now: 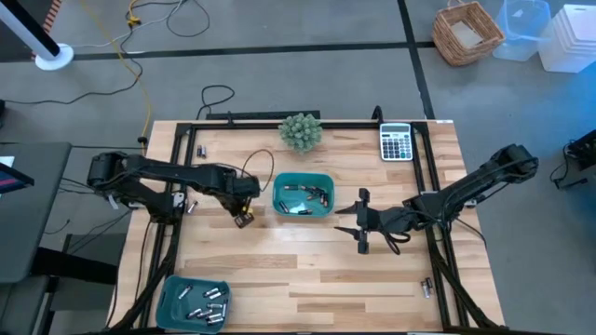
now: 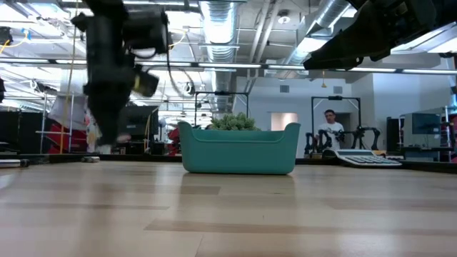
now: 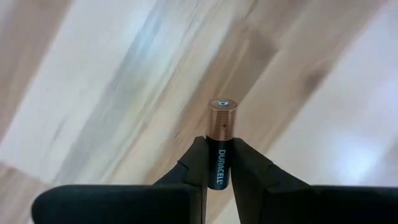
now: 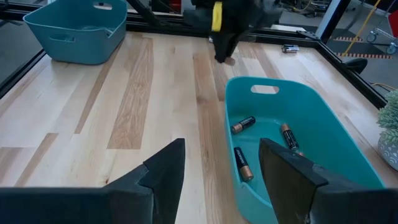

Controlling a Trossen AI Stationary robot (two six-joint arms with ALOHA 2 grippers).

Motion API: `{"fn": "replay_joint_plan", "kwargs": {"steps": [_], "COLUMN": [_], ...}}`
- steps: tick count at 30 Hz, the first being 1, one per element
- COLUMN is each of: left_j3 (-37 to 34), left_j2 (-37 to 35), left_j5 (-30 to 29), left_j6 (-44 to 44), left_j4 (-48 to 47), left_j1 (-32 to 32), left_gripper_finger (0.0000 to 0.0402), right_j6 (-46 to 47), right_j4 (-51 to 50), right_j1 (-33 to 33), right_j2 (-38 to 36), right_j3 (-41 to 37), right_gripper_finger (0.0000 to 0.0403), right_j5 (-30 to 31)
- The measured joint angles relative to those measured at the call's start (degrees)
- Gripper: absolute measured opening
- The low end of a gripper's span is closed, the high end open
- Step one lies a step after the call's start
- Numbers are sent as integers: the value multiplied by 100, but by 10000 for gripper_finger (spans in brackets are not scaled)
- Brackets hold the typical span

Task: Sort batteries
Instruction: Put the black battery into the green bin, then put the silver battery into the blue bin

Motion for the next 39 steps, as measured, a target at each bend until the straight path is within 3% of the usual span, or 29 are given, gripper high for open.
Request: {"fn": "replay_joint_plan", "kwargs": {"steps": [5, 13, 18, 26, 33, 39], "left_j3": [372, 243, 133, 123, 124, 124], "left_j2": [-683, -1519, -1247, -115, 480, 245], "left_j5": [-242, -337, -445, -527, -536, -548], "left_j6": [619, 1646, 1903, 2196, 2197, 2146], "left_j4": [60, 2096, 2878, 4298, 4946, 4679], "left_j1": [-42, -39, -28, 144, 290, 393], "left_gripper_finger": [38, 38, 38, 38, 127, 195], "right_j6": [-3, -4, -15, -13, 2, 4], "right_j4": [15, 32, 53, 72, 68, 52], "right_j1": [-20, -200, -201, -339, -375, -376], "right_j2": [0, 0, 0, 0, 0, 0], "right_j3": [0, 0, 0, 0, 0, 0], "right_gripper_finger": [219, 219, 219, 219, 219, 219], "right_j5": [0, 2, 2, 4, 4, 2]}}
